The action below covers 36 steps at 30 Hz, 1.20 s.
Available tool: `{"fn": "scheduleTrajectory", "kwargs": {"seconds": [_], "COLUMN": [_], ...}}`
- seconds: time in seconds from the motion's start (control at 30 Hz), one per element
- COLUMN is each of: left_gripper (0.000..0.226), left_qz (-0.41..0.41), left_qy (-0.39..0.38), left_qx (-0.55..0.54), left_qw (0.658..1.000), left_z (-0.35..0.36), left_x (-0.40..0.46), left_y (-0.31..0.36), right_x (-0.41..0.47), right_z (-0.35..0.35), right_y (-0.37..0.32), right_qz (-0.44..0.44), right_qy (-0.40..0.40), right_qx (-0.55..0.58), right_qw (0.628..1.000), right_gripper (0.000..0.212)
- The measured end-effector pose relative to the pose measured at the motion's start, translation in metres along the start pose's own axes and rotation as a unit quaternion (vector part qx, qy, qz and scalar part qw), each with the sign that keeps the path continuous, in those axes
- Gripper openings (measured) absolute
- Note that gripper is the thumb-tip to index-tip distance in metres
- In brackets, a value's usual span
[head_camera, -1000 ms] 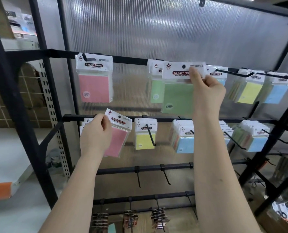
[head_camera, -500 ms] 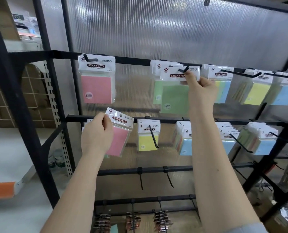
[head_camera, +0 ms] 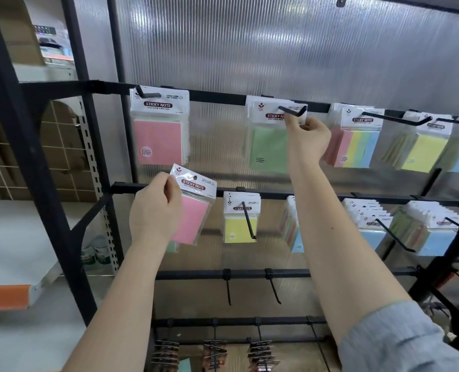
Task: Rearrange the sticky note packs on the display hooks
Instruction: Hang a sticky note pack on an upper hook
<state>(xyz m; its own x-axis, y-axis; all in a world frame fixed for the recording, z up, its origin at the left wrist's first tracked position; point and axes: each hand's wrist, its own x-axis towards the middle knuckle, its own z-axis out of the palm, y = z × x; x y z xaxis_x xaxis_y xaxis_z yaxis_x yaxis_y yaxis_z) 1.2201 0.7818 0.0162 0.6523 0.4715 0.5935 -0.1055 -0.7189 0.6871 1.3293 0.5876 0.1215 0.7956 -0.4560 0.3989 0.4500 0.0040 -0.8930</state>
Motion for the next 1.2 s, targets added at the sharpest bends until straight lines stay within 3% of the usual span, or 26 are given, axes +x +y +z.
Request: {"fn": "scheduleTrajectory", "kwargs": {"seconds": [0.13, 0.27, 0.33, 0.53, 0.8, 1.0, 1.2], "left_gripper": [0.028, 0.029, 0.031, 0.029, 0.029, 0.029, 0.031], "left_qz": [0.008, 0.017, 0.018, 0.02, 0.016, 0.034, 0.054], "left_qy": [0.002, 0.009, 0.011, 0.019, 0.026, 0.033, 0.049], "left_qx": [-0.006, -0.008, -0.007, -0.017, -0.102, -0.141, -0.155], "left_qw": [1.0, 1.0, 1.0, 0.999, 0.994, 0.989, 0.985], "left_z": [-0.001, -0.002, -0.003, -0.009, -0.024, -0.04, -0.057], "left_x": [0.001, 0.0, -0.001, -0.001, -0.001, -0.001, 0.001], "left_y": [0.0, 0.001, 0.001, -0.001, -0.007, -0.009, -0.006], "right_x": [0.006, 0.008, 0.006, -0.008, -0.052, -0.091, -0.116], "right_z": [0.006, 0.01, 0.01, 0.005, -0.016, -0.031, -0.042], "right_y": [0.002, 0.004, 0.004, 0.009, 0.02, 0.051, 0.078], "right_qz": [0.005, 0.012, 0.012, 0.008, 0.005, -0.007, 0.025], "right_qy": [0.012, 0.025, 0.042, 0.072, 0.095, 0.035, -0.062], "right_qx": [-0.03, -0.023, -0.016, 0.005, 0.001, -0.102, -0.24], "right_qw": [0.999, 0.999, 0.999, 0.997, 0.995, 0.994, 0.969], "right_gripper": [0.041, 0.015, 0.025, 0.027, 0.014, 0.018, 0.028]}}
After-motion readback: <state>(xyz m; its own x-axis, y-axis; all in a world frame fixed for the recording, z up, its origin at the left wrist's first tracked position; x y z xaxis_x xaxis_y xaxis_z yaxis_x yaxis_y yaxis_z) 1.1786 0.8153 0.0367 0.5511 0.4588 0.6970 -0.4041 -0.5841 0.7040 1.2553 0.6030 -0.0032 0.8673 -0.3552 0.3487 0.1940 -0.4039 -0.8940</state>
